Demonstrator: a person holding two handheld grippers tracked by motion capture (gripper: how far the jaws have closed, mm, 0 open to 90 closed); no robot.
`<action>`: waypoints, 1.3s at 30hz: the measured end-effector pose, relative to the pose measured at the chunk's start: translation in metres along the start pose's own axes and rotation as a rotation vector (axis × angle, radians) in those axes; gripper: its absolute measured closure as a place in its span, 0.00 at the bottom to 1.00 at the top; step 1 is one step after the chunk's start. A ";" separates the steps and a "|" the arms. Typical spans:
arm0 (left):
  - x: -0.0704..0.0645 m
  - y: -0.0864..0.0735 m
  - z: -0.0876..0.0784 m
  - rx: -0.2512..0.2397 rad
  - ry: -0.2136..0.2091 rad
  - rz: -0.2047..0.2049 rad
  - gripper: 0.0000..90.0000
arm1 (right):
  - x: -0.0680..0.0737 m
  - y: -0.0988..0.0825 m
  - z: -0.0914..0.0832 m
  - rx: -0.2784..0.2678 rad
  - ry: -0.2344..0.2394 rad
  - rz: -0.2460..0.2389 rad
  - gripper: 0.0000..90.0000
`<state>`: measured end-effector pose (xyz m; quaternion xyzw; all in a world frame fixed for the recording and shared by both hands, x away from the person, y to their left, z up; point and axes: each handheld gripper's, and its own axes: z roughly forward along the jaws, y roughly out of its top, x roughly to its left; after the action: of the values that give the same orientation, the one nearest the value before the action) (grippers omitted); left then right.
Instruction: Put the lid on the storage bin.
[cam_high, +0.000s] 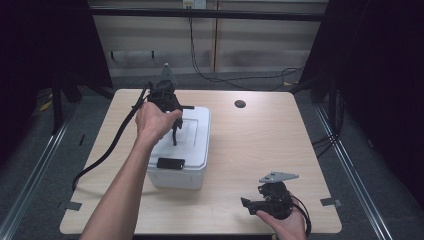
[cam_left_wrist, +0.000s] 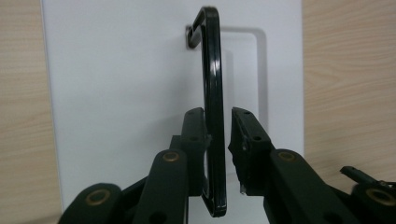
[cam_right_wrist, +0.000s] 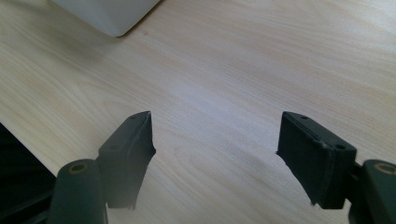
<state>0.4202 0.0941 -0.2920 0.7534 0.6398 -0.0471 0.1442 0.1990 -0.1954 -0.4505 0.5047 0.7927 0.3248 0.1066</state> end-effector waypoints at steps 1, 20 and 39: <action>0.001 0.001 0.000 -0.004 0.006 -0.010 0.84 | 0.000 0.000 0.000 -0.002 0.001 -0.002 0.29; 0.001 0.011 0.012 -0.053 0.055 -0.019 0.94 | 0.001 0.000 0.001 0.002 0.005 -0.009 0.29; -0.001 0.003 0.006 -0.052 0.046 -0.028 0.94 | 0.000 0.000 0.001 0.005 0.006 0.000 0.29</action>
<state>0.4242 0.0912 -0.2972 0.7412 0.6545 -0.0153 0.1483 0.1995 -0.1948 -0.4513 0.5040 0.7937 0.3245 0.1030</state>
